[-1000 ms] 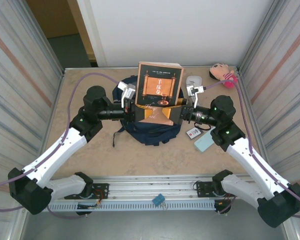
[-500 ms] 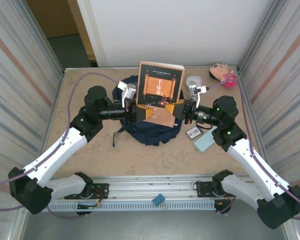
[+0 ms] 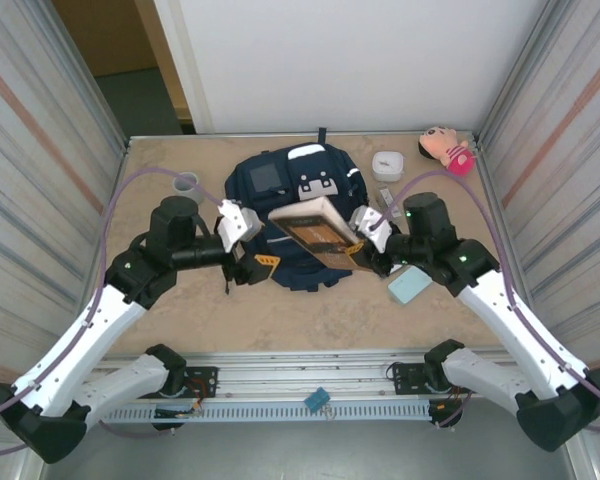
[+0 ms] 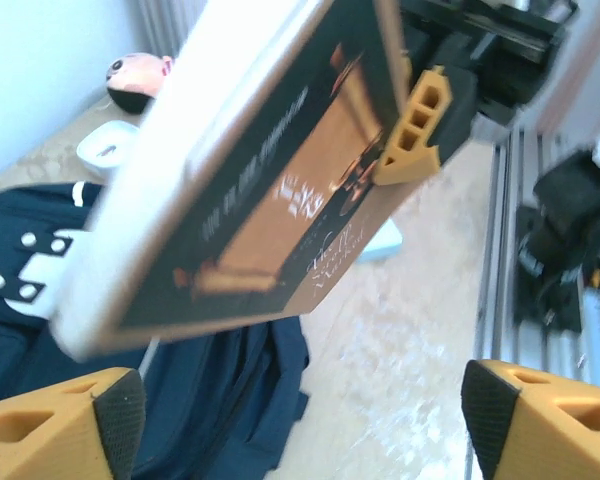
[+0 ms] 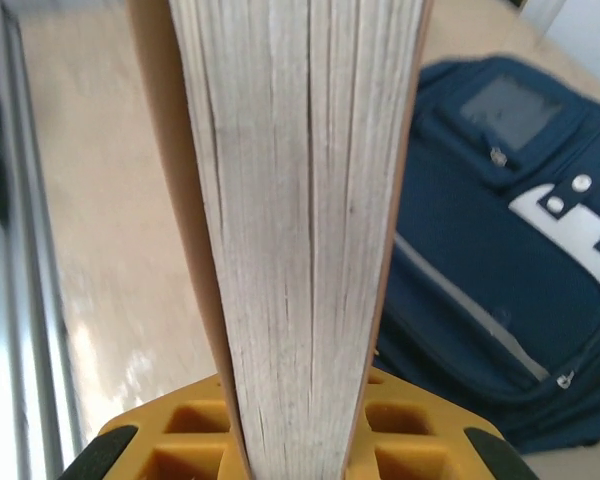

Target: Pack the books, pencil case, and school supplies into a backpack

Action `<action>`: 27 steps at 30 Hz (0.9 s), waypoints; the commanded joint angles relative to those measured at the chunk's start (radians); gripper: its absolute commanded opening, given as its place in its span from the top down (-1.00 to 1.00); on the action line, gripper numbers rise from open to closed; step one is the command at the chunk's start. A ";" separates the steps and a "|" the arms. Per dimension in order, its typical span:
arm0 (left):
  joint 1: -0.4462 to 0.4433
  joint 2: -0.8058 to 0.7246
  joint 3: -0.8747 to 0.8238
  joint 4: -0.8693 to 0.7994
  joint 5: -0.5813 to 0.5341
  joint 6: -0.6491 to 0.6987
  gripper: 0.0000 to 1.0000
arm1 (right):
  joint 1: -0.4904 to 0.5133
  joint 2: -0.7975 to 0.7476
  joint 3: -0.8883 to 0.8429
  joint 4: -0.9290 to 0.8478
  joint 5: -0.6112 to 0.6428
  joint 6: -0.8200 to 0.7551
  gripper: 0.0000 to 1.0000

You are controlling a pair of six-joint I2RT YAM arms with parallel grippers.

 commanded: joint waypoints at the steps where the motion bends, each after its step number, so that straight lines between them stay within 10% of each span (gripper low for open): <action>1: -0.030 -0.017 -0.021 -0.061 0.001 0.244 -0.74 | 0.072 0.042 0.056 -0.101 0.142 -0.272 1.00; 13: -0.043 0.119 -0.017 -0.065 0.010 0.292 -0.91 | 0.149 0.166 0.141 -0.078 -0.016 -0.339 1.00; 17: -0.042 0.118 -0.038 -0.057 0.037 0.288 -0.41 | 0.112 0.191 0.165 -0.062 -0.089 -0.301 1.00; 21: -0.042 0.084 -0.075 0.015 0.120 0.231 0.91 | 0.059 0.175 0.153 0.009 -0.187 -0.235 0.45; 27: 0.012 0.008 -0.146 0.266 0.267 0.029 1.00 | -0.155 0.036 -0.026 0.319 -0.362 0.150 -0.45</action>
